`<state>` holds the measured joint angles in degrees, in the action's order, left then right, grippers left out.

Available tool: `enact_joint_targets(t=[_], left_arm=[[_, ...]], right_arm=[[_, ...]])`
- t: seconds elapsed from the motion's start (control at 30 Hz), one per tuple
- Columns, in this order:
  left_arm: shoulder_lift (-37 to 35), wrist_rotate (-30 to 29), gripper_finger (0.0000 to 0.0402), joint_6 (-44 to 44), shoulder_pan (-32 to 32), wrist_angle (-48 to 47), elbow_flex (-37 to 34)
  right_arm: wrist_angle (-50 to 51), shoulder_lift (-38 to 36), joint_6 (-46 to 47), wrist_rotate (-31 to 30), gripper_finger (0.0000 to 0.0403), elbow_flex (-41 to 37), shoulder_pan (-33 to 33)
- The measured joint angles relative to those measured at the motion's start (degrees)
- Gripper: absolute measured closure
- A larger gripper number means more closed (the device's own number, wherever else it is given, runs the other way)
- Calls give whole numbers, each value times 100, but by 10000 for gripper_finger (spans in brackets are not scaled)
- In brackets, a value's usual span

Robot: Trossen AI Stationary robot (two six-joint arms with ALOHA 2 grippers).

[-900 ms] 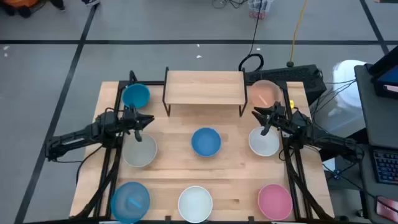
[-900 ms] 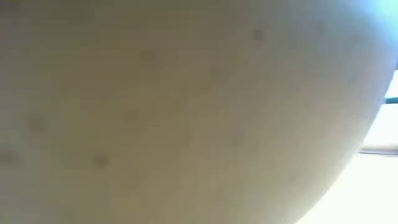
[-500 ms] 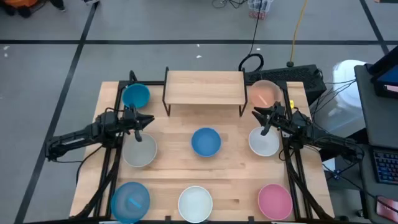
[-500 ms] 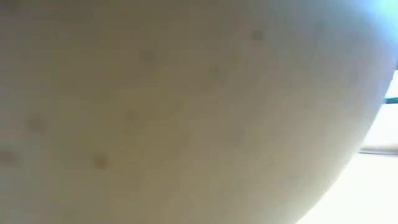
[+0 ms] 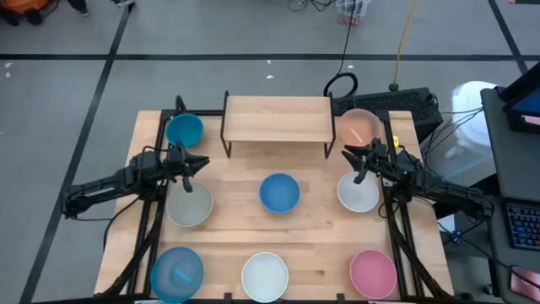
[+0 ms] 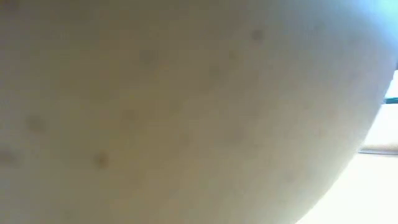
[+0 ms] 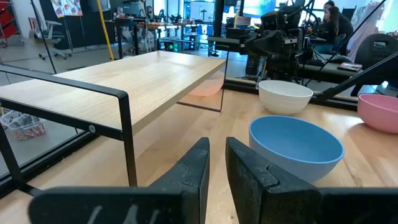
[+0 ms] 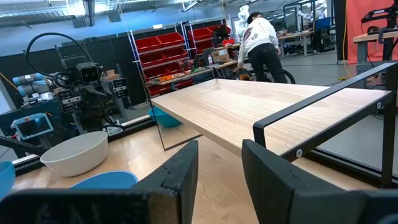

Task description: Place and stack bowls onto a shelf

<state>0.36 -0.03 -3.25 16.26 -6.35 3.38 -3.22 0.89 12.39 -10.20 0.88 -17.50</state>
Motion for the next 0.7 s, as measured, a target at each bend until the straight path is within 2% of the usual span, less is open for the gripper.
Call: enact_joint_targets(t=[0.4,0.53,0.7], left_arm=[[0,0,344,0,1,-1,0],[0,0,344,0,0,0,0],[0,0,344,0,-1,2,0]], right_arm=[[0,0,2,0,287,0,0],[-107,9,-783,-354,287,-2,-13],[-232,9,-1143,-321,287,-2,-15]])
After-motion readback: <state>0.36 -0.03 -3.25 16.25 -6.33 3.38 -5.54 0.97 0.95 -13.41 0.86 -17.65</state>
